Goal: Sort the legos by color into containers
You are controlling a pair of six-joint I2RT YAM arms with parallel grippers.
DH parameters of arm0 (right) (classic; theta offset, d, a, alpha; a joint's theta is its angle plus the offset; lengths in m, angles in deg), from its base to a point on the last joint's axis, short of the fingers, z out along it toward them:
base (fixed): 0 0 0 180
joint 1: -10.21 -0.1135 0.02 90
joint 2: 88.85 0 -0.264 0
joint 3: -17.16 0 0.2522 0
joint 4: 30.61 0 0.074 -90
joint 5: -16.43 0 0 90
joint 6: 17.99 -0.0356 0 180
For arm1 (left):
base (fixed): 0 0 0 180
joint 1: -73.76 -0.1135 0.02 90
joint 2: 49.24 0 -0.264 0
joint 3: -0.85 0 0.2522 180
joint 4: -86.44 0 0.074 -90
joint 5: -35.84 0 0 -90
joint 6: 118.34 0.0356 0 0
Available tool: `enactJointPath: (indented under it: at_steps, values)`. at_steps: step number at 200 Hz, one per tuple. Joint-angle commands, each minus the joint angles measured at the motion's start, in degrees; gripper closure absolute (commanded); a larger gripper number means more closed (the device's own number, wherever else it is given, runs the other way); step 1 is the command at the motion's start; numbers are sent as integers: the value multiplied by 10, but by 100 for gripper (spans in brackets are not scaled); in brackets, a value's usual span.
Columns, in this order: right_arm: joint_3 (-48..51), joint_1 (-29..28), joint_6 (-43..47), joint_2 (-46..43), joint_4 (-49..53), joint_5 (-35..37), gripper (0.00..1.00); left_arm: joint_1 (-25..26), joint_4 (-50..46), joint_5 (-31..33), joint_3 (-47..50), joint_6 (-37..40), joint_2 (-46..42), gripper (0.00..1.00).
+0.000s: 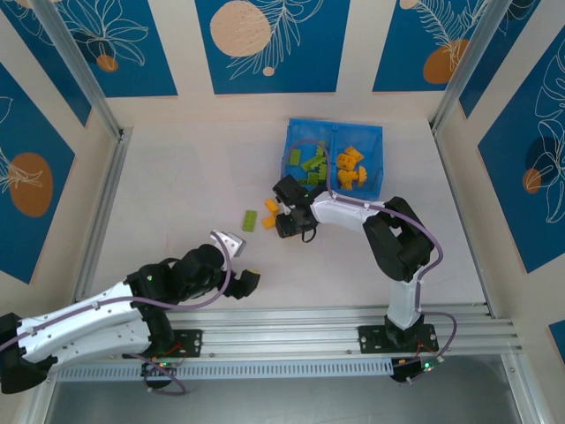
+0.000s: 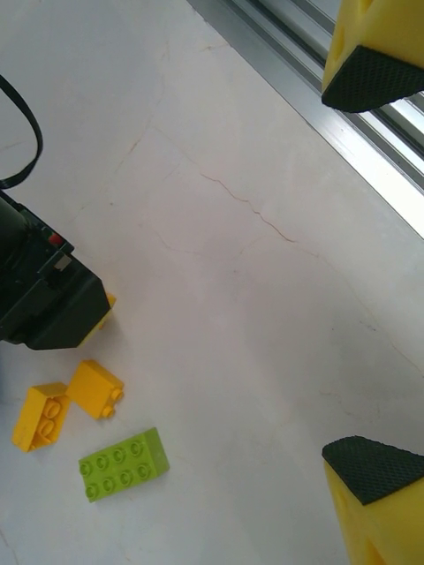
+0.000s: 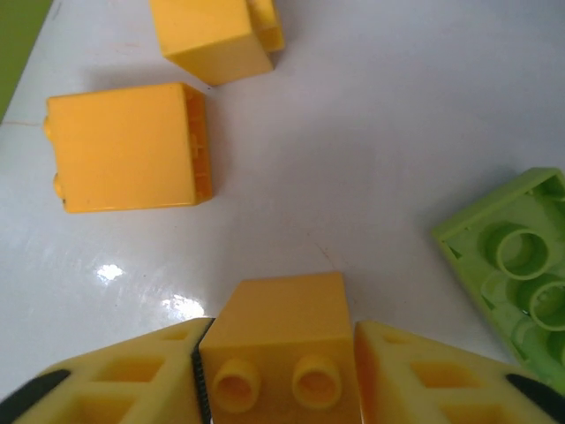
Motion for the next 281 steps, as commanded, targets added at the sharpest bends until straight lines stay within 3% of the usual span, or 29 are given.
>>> enactJointPath:
  at_steps: [1, 23, 53, 86, 111, 132, 154, 171, 248, 269, 281]
  values:
    - [-1, -5, -3, -22, -3, 15, 63, 6, 17, 6, 3, -6, 8, 3]
    - [25, -7, -18, -70, -4, 13, 70, 6, 24, 1, 2, -5, 12, 3]
    - [79, -6, -50, -174, -15, 16, 71, 7, 37, -4, 3, 2, 10, 2]
    - [111, 14, -72, -298, -2, 82, 71, 6, 50, -6, 1, 14, 16, 2]
    - [110, 68, -61, -358, 2, 135, 70, 6, 55, -6, -3, 19, 23, 2]
    - [93, 151, -53, -365, -13, 125, 70, 6, 57, -5, -5, 20, 26, 2]
    - [55, 227, -44, -315, -29, 99, 70, 6, 57, -5, -5, 18, 28, 2]
    - [-12, 255, -20, -241, -22, 115, 70, 6, 54, -6, -7, 16, 29, 2]
    - [-351, 299, 83, 109, 42, 296, 71, 6, 25, 24, -26, 26, 40, 1]
    - [-414, 305, 82, 166, 58, 292, 67, 6, 23, 22, -28, 35, 42, 1]
    - [-453, 308, 68, 193, 86, 285, 60, 6, 11, 25, -32, 37, 45, 1]
